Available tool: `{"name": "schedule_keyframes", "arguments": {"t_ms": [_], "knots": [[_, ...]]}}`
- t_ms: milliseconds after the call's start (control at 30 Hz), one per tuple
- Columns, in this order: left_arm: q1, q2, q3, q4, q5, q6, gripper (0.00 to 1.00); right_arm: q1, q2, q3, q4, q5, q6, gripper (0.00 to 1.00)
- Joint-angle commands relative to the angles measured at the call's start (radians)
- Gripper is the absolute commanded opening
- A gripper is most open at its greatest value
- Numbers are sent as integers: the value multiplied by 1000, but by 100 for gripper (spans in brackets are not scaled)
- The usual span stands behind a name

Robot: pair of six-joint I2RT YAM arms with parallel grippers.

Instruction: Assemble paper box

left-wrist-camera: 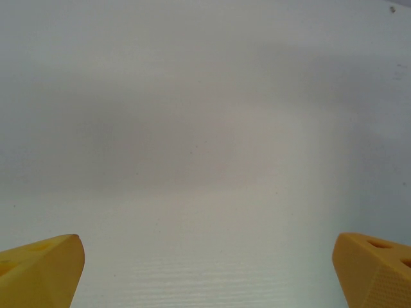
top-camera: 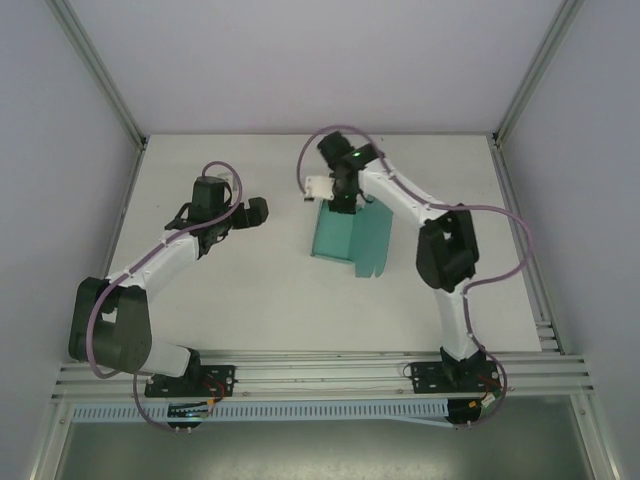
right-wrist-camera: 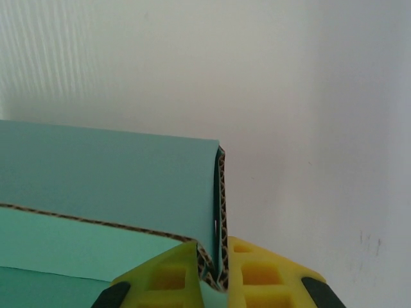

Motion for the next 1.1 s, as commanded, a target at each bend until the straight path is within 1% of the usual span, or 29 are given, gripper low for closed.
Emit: {"name": "schedule_keyframes", "arguments": {"t_ms": [0, 100, 200, 267, 300, 333, 433, 467, 500, 533, 733, 800, 933, 1000, 1067], "knots": [[8, -15, -12, -5, -16, -11, 99, 49, 49, -48, 47, 169, -174, 0], [12, -19, -18, -7, -18, -14, 99, 80, 33, -169, 276, 146, -232, 0], [13, -28, -18, -22, -34, -13, 98, 117, 42, -280, 472, 175, -324, 0], [15, -36, -19, -32, -46, -11, 99, 131, 47, -320, 547, 158, -357, 0], [16, -39, -19, -33, -49, -11, 98, 137, 47, -333, 568, 126, -364, 0], [17, -43, -20, -37, -53, -10, 98, 145, 43, -347, 585, 97, -369, 4], [18, -49, -20, -44, -65, -11, 99, 159, 29, -355, 591, 71, -390, 18], [18, -50, -20, -46, -65, -13, 98, 158, 26, -355, 589, 79, -392, 25], [19, -50, -18, -47, -63, -14, 99, 154, 18, -352, 590, 93, -389, 35], [19, -49, -17, -46, -60, -14, 98, 150, 7, -353, 585, 95, -380, 40], [20, -22, 10, -42, -28, -17, 99, 128, -135, -382, 567, 81, -261, 62], [19, -7, 20, -41, -11, -18, 98, 126, -188, -402, 571, 86, -224, 65], [20, 10, 25, -22, 30, -14, 98, 124, -276, -433, 553, 56, -106, 68], [19, 19, 27, -11, 54, -7, 99, 120, -295, -439, 519, 0, -74, 69], [19, 30, 37, -9, 80, -1, 99, 118, -289, -433, 484, -32, -81, 69]]}}
